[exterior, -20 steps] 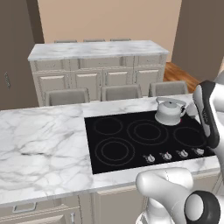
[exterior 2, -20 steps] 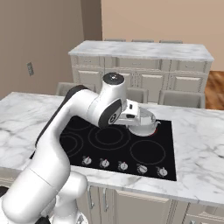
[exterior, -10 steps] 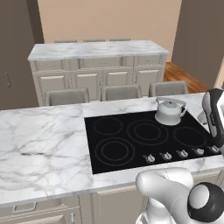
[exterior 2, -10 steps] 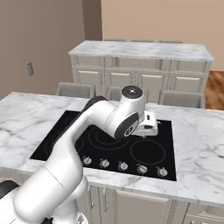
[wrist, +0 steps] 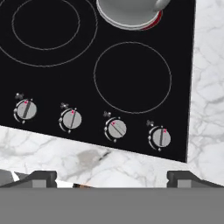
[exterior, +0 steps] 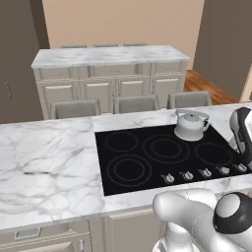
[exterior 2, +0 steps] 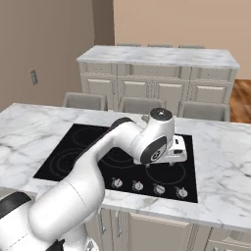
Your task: The kettle is done boiling. Turn off the stove, then wait for 300 timesteps before moving the kettle to the dining table.
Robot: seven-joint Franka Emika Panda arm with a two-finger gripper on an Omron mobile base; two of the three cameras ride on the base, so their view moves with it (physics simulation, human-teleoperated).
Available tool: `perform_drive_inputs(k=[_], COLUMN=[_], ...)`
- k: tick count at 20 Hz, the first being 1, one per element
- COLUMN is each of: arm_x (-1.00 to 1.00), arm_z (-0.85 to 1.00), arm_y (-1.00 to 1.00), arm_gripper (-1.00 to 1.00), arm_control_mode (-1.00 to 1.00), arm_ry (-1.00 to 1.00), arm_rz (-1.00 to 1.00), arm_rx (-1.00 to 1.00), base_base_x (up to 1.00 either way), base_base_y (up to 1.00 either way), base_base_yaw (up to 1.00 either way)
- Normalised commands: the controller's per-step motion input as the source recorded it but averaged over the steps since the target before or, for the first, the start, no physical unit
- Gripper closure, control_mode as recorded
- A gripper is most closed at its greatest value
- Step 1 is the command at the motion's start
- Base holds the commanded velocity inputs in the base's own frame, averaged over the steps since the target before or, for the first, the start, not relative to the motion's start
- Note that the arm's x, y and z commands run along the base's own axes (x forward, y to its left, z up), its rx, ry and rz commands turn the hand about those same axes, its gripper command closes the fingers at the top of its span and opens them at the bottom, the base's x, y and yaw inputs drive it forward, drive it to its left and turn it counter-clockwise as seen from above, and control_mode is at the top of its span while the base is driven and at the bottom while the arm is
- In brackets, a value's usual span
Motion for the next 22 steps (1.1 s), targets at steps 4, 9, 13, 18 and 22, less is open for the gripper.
perform_drive_inputs(k=[4, 9, 13, 18, 22], arm_x=[0.02, 0.12, 0.12, 0.17, 0.15], arm_z=[-0.34, -0.29, -0.33, -0.37, -0.36], arm_y=[-0.10, 0.00, 0.00, 0.00, 0.00], arm_gripper=[-1.00, -1.00, -1.00, -1.00, -1.00], arm_control_mode=[-1.00, -1.00, -1.00, -1.00, -1.00], arm_ry=[0.05, 0.02, 0.02, 0.07, 0.08], arm_rz=[0.12, 0.16, 0.16, 0.13, 0.11], arm_rx=[-0.03, -0.02, -0.04, -0.05, -0.05], base_base_x=[0.00, 0.00, 0.00, 0.00, 0.00], base_base_y=[0.00, 0.00, 0.00, 0.00, 0.00], base_base_yaw=[0.00, 0.00, 0.00, 0.00, 0.00])
